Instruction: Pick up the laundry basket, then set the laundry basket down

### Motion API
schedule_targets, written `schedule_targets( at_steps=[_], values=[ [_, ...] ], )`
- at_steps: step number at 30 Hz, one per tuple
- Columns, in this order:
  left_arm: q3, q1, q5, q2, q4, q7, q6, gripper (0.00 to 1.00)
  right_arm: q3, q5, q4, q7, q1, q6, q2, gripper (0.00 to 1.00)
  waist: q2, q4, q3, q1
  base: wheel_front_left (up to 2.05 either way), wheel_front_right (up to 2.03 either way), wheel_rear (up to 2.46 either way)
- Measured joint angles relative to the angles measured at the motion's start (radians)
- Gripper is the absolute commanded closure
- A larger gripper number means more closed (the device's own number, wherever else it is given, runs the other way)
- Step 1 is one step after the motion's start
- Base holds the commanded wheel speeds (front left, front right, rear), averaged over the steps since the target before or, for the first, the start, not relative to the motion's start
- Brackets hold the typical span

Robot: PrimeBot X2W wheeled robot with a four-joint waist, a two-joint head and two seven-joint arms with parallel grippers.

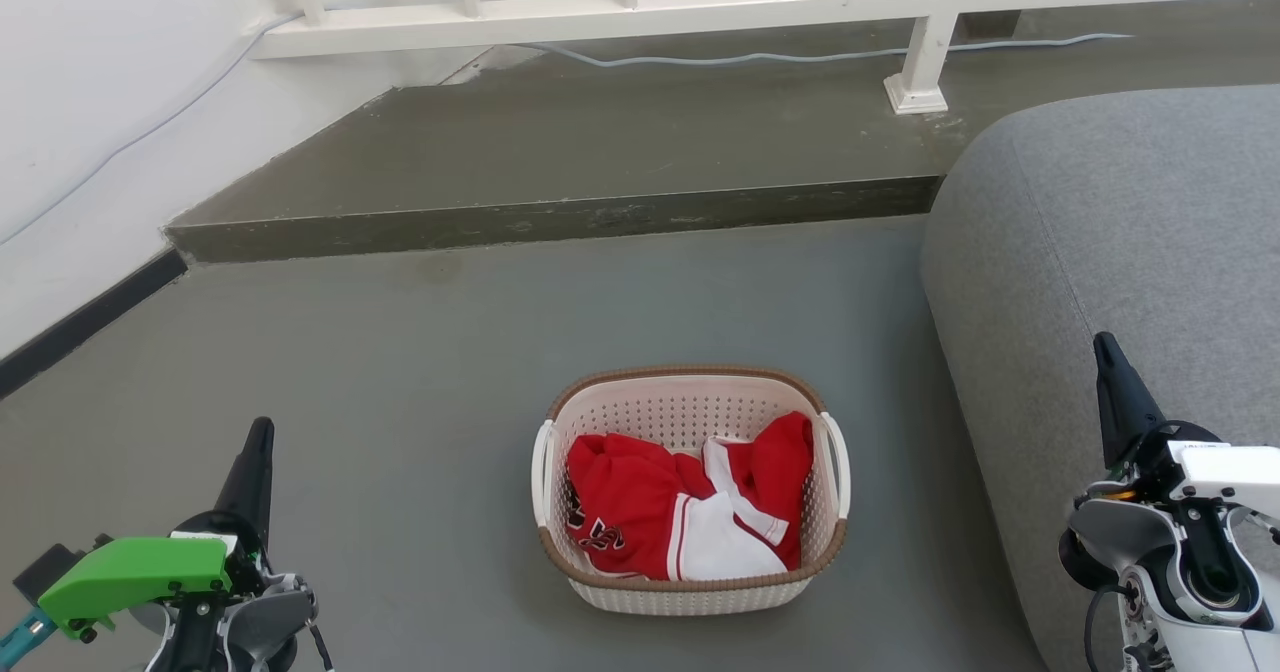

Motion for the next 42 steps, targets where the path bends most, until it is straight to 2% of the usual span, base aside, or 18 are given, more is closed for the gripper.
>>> schedule_targets(
  at_steps=[42],
  values=[
    [0.003, 0.000, 0.000, 0.000, 0.000, 0.003, 0.000, 1.00, -0.001, 0.000, -0.003, 0.000, 0.000, 0.000, 0.000, 1.00, 0.0000, 0.000, 0.000, 0.0000, 0.00, 0.00, 0.00]
  ],
)
